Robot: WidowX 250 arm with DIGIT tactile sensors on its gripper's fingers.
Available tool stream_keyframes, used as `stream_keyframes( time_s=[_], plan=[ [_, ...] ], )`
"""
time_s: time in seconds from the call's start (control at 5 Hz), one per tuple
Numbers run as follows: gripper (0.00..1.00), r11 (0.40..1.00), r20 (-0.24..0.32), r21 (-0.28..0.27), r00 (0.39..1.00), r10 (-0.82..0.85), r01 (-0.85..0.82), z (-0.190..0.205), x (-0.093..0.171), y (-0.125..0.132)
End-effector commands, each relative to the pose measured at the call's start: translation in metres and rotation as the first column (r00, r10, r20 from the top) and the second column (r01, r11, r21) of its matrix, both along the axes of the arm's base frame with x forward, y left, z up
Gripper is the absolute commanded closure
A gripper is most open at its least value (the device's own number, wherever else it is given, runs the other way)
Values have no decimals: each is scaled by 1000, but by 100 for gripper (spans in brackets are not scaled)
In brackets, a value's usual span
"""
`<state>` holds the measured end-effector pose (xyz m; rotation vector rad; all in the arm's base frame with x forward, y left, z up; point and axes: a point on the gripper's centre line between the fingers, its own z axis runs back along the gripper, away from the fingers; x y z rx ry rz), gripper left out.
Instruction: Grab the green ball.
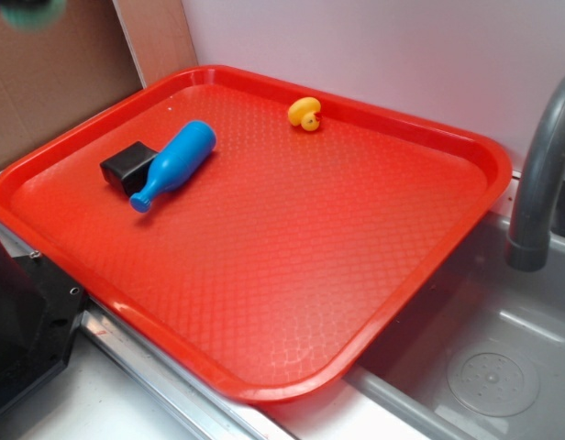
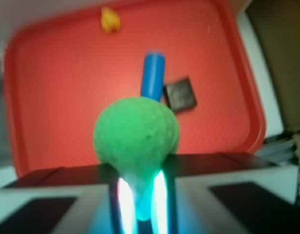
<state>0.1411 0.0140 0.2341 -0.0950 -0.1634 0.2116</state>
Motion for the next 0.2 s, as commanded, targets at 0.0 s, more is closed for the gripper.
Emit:
stream_keyframes(
  time_s=[0.0],
  plan=[
    [100, 1000, 29, 25, 1000, 7, -7, 37, -6, 2]
  ],
)
